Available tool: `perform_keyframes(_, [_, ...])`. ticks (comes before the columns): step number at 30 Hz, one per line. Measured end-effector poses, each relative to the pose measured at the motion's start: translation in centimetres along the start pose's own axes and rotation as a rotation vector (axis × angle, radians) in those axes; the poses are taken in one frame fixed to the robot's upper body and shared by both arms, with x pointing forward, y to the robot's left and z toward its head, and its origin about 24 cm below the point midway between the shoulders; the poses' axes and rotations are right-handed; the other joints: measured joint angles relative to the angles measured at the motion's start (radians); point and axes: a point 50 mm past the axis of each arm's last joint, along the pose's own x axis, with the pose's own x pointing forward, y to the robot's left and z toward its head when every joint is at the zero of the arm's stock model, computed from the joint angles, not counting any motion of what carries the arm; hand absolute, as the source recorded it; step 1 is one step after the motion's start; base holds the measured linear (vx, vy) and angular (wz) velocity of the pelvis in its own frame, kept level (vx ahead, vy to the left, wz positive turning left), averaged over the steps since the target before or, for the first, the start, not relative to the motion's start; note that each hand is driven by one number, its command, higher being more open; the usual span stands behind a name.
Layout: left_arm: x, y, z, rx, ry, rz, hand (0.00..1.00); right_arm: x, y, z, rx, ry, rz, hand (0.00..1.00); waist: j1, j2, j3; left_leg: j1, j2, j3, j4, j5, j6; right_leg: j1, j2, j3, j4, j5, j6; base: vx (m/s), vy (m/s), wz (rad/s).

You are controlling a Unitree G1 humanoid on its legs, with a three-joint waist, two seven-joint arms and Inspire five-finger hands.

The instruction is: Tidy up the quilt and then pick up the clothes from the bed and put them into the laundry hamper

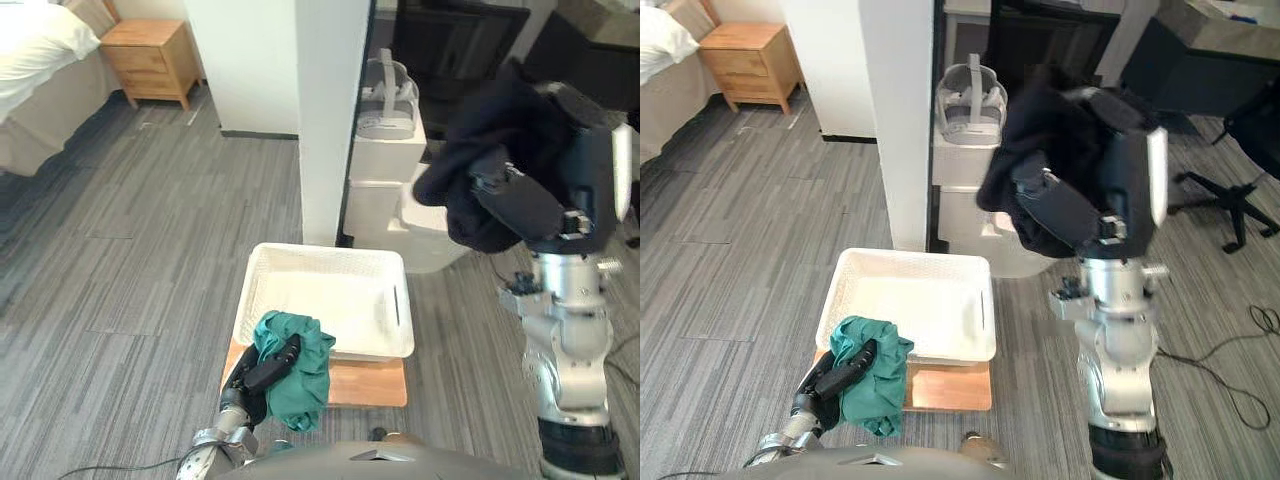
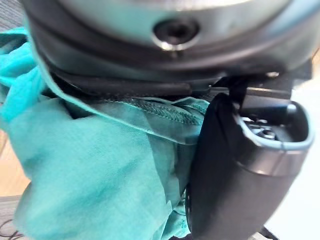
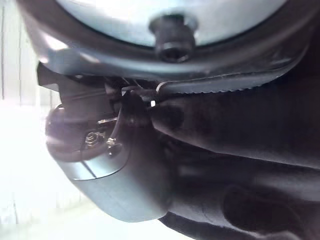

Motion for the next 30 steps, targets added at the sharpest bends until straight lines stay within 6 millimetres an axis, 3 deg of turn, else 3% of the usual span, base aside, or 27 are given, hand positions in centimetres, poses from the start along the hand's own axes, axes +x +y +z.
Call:
perform_keyframes(5, [0.5,-0.9,-0.2,0.008,0.015,-0.050,0.00,1.0,1.5,-3.2,0.012,0.216,0.078,0.00,0.026,0.002,-0.010,0.013,0.000,-0.004,-0.026,0.017,-0.002,0.028,-0.002,-0.031,-0.007,0.003,-0.005,0.03,0.016,0.37])
perform_keyframes(10, [0.5,-1.1,-0.1,0.005,0.030,-0.062,0.00,-1.2,1.5,-8.5,-0.037,0.535,0.028,0.00,0.031,0.004,-0.011,0.009,-0.003,-0.005,-0.037,0.022,-0.003,0.039,-0.004,-0.055,-0.022,0.011,-0.007,0.01,0.023,0.15])
perform_keyframes(16, [1.0,-1.5,0.1,-0.002,0.043,-0.079,0.00,-2.1,1.6,-10.0,-0.065,0.610,-0.039,0.00,0.029,0.028,-0.027,0.010,-0.013,0.004,-0.029,0.022,-0.003,0.049,-0.015,-0.057,-0.030,0.022,0.002,0.02,0.013,0.02])
perform_keyframes(18, [1.1,-1.6,0.1,-0.006,0.040,-0.082,0.00,-2.2,1.9,-10.5,-0.061,0.628,-0.041,0.00,0.028,0.029,-0.027,0.002,-0.013,0.011,0.006,0.022,-0.003,0.060,-0.018,-0.057,-0.040,0.042,-0.011,0.01,0.020,0.08])
perform_keyframes(19, [1.6,-1.7,0.5,0.009,0.032,-0.096,0.00,-2.5,2.2,-11.4,-0.049,0.659,-0.069,0.00,0.029,-0.010,-0.007,-0.069,-0.019,0.035,0.136,-0.008,0.003,0.082,-0.057,-0.056,-0.053,0.067,-0.015,-0.01,0.043,0.19])
perform_keyframes(20, [1.7,-1.9,0.5,0.009,0.030,-0.102,0.00,-2.8,2.4,-11.8,-0.058,0.676,-0.076,0.00,0.033,-0.014,-0.013,-0.064,-0.012,0.069,0.053,-0.018,0.012,0.084,-0.065,-0.053,-0.051,0.069,-0.014,-0.04,0.060,0.37])
perform_keyframes(21, [1.9,-2.6,0.4,0.004,0.031,-0.127,0.00,-2.9,2.3,-12.3,-0.071,0.697,-0.088,0.00,0.023,0.021,-0.028,-0.051,0.030,0.095,-0.110,0.096,0.012,0.083,-0.042,-0.066,-0.049,0.070,-0.008,-0.05,0.062,0.18])
perform_keyframes(22, [2.3,-3.4,0.2,-0.008,0.034,-0.148,0.00,-3.6,2.6,-13.2,-0.062,0.742,-0.105,0.00,0.032,0.015,-0.029,-0.046,0.018,0.108,-0.113,0.138,0.017,0.084,-0.052,-0.057,-0.043,0.065,0.006,-0.01,0.075,0.13])
perform_keyframes(27, [2.5,-3.7,0.2,-0.004,0.033,-0.158,0.00,-5.3,6.1,-14.9,0.024,0.842,-0.066,0.00,0.034,0.007,-0.028,-0.042,0.004,0.105,-0.130,0.140,0.021,0.080,-0.064,-0.055,-0.042,0.067,0.009,0.00,0.014,0.01])
perform_keyframes(28, [2.6,-3.7,0.3,0.004,0.033,-0.161,0.00,-6.0,6.6,-15.2,0.013,0.859,-0.051,1.00,0.035,0.007,-0.027,-0.042,0.004,0.103,-0.132,0.145,0.026,0.080,-0.062,-0.056,-0.042,0.066,0.008,-0.04,-0.042,0.05])
perform_keyframes(30, [2.7,-3.6,0.6,0.014,0.028,-0.163,0.00,-7.5,7.5,-15.5,0.017,0.897,-0.047,1.00,0.033,0.007,-0.027,-0.040,0.006,0.099,-0.144,0.158,0.023,0.079,-0.057,-0.056,-0.042,0.064,0.005,-0.05,-0.053,0.05])
